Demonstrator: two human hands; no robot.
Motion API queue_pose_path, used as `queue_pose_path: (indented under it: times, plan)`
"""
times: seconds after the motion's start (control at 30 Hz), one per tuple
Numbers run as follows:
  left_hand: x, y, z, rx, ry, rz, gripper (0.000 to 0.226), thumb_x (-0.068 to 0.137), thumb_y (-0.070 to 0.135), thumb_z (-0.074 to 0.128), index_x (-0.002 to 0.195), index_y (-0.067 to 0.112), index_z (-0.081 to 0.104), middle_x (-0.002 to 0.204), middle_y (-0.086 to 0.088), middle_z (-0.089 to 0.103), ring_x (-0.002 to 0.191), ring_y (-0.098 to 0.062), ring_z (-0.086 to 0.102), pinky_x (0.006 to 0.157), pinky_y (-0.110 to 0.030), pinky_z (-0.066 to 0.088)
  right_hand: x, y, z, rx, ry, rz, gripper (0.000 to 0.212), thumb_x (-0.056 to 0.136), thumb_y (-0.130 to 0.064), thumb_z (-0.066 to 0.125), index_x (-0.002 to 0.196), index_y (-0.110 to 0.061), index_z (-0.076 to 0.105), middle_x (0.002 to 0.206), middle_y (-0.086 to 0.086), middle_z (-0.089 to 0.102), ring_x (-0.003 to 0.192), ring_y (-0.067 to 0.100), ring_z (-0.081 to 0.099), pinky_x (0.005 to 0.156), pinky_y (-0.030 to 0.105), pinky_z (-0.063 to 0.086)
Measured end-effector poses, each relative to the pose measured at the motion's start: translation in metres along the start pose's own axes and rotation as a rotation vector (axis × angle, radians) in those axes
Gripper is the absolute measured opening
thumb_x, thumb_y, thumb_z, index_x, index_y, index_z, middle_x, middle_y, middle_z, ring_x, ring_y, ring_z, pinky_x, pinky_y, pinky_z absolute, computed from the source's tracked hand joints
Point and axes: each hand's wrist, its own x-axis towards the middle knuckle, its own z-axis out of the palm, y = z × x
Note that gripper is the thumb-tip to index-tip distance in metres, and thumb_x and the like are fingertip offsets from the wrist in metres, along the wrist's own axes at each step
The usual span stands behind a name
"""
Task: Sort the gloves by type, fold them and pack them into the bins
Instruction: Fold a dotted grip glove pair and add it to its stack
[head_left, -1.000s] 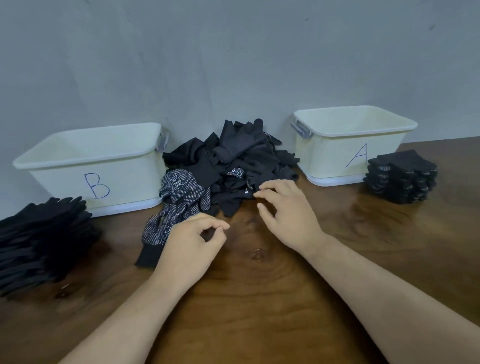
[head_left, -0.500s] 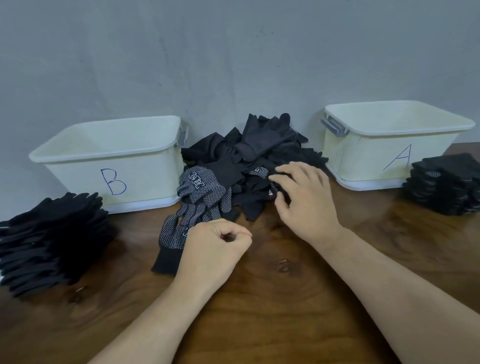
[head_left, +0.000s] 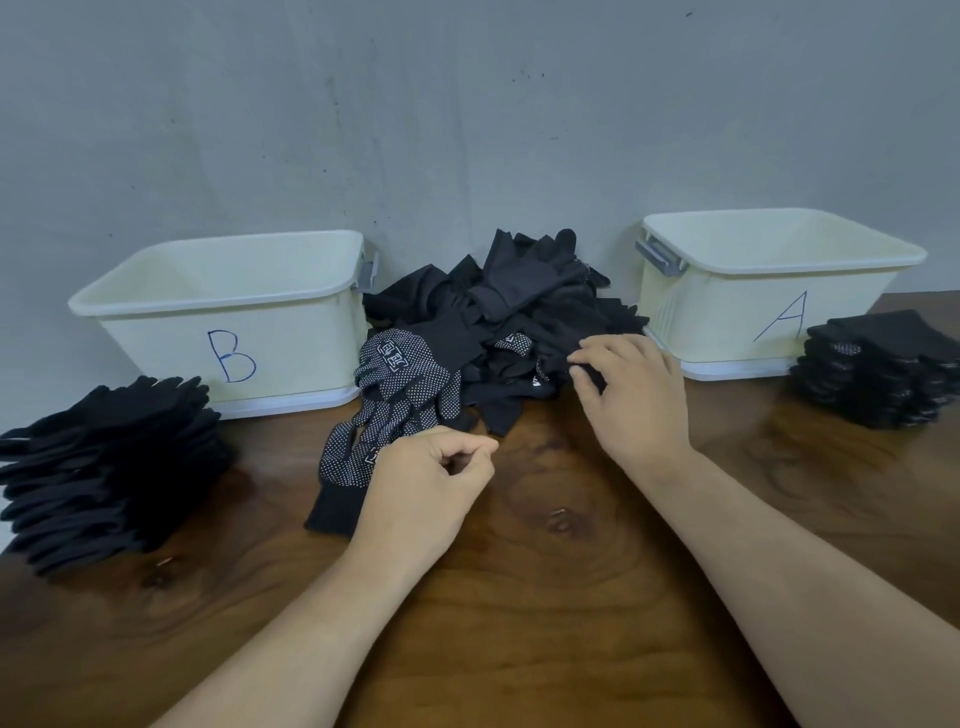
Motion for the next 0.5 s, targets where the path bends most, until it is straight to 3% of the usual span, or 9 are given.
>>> queue_pose_path:
  times: [0.2, 0.3, 0.37, 0.43, 0.5]
  plan:
    - [-0.004, 0.006, -0.002, -0.019, -0.001, -0.042, 0.020, 0.087, 0.014, 0.075, 0.085, 0.031, 0.086, 0.082, 0.026, 0.076, 0.077, 0.006, 0.068, 0.072, -0.005, 0.043, -0.013, -0.007, -0.028, 0.275, 0.039, -0.013, 0.015, 0.104, -0.031, 0.066, 0.113, -0.028, 0.078, 0.132, -0.015, 0.071, 0.125, 0.010, 0.061, 0.113, 0.030, 0.039]
    - [-0.005, 0.007, -0.003, -0.044, -0.006, -0.058, 0.021, 0.088, 0.014, 0.076, 0.084, 0.032, 0.086, 0.084, 0.026, 0.077, 0.082, 0.005, 0.070, 0.075, -0.006, 0.045, -0.031, -0.016, -0.055, 0.502, -0.003, 0.099, 0.018, 0.108, -0.029, 0.060, 0.122, -0.029, 0.071, 0.127, -0.022, 0.070, 0.119, -0.003, 0.062, 0.098, 0.009, 0.043]
    - [-0.006, 0.008, -0.003, -0.058, -0.001, -0.078, 0.021, 0.087, 0.015, 0.075, 0.080, 0.032, 0.085, 0.080, 0.022, 0.077, 0.077, 0.005, 0.069, 0.071, -0.006, 0.045, -0.044, -0.019, -0.070, 0.614, -0.084, 0.181, 0.015, 0.110, -0.032, 0.055, 0.119, -0.035, 0.066, 0.117, -0.030, 0.071, 0.109, -0.007, 0.064, 0.082, 0.003, 0.042]
    - [-0.006, 0.009, -0.004, -0.049, 0.000, -0.088, 0.020, 0.086, 0.015, 0.075, 0.077, 0.031, 0.085, 0.074, 0.020, 0.076, 0.068, 0.006, 0.066, 0.065, -0.007, 0.042, -0.053, -0.016, -0.082, 0.639, -0.146, 0.160, 0.008, 0.109, -0.032, 0.056, 0.108, -0.036, 0.063, 0.109, -0.030, 0.071, 0.098, 0.001, 0.068, 0.078, 0.009, 0.046]
    - [-0.007, 0.010, -0.004, -0.038, -0.010, -0.090, 0.020, 0.087, 0.016, 0.076, 0.076, 0.031, 0.085, 0.074, 0.021, 0.076, 0.067, 0.007, 0.065, 0.065, -0.007, 0.042, -0.060, -0.009, -0.089, 0.669, -0.265, 0.120, 0.006, 0.108, -0.030, 0.059, 0.103, -0.031, 0.063, 0.104, -0.019, 0.074, 0.089, 0.019, 0.070, 0.088, 0.030, 0.052]
